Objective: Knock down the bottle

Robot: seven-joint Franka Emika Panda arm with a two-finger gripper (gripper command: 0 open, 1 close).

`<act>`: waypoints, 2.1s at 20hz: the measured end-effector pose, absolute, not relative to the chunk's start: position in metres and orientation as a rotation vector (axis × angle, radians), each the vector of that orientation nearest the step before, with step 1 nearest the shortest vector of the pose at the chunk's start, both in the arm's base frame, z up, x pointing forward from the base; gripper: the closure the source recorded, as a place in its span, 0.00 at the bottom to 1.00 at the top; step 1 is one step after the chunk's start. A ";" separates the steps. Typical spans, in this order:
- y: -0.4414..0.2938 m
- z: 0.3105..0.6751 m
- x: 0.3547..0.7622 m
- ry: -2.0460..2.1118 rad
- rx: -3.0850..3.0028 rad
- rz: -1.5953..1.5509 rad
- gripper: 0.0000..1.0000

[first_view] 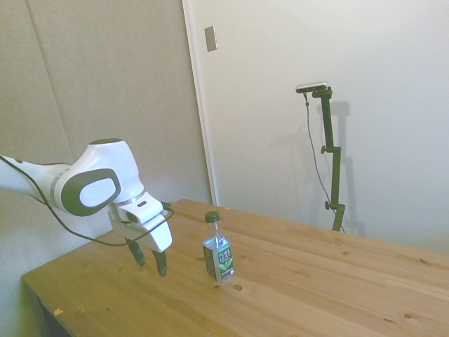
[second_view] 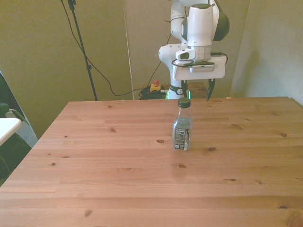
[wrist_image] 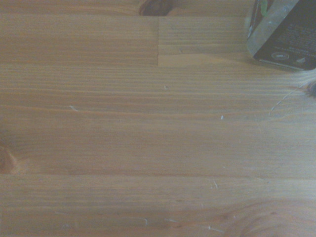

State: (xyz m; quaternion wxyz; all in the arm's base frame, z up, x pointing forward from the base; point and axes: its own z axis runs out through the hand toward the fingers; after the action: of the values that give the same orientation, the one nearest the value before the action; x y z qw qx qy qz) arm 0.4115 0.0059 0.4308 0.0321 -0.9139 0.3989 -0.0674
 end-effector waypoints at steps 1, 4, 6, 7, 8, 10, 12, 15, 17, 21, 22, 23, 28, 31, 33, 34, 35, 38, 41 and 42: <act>0.006 0.431 0.412 1.228 -2.814 -0.207 0.00; 0.012 0.433 0.413 1.239 -2.807 -0.212 1.00; 0.022 0.442 0.417 1.269 -2.788 -0.226 1.00; 0.027 0.448 0.420 1.291 -2.776 -0.229 1.00; 0.030 0.454 0.422 1.315 -2.763 -0.232 1.00; 0.033 0.465 0.427 1.363 -2.727 -0.248 1.00; 0.033 0.475 0.431 1.407 -2.693 -0.264 1.00; 0.030 0.486 0.437 1.443 -2.663 -0.294 1.00; 0.021 0.490 0.444 1.472 -2.657 -0.314 1.00; 0.002 0.490 0.460 1.536 -2.643 -0.339 1.00; -0.002 0.489 0.464 1.549 -2.638 -0.349 1.00; -0.006 0.488 0.468 1.561 -2.635 -0.355 1.00; -0.023 0.490 0.484 1.618 -2.609 -0.388 1.00; -0.033 0.495 0.498 1.651 -2.590 -0.409 1.00; -0.040 0.497 0.512 1.678 -2.572 -0.422 1.00; -0.045 0.499 0.520 1.692 -2.561 -0.427 1.00; -0.050 0.500 0.529 1.706 -2.550 -0.434 1.00; -0.063 0.502 0.560 1.757 -2.511 -0.459 1.00; -0.076 0.498 0.592 1.801 -2.474 -0.478 1.00; -0.080 0.497 0.602 1.807 -2.462 -0.489 1.00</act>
State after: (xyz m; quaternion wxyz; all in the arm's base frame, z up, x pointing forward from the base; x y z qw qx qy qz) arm 0.6021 -0.0800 0.4973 0.0243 -0.7958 0.5841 -0.1581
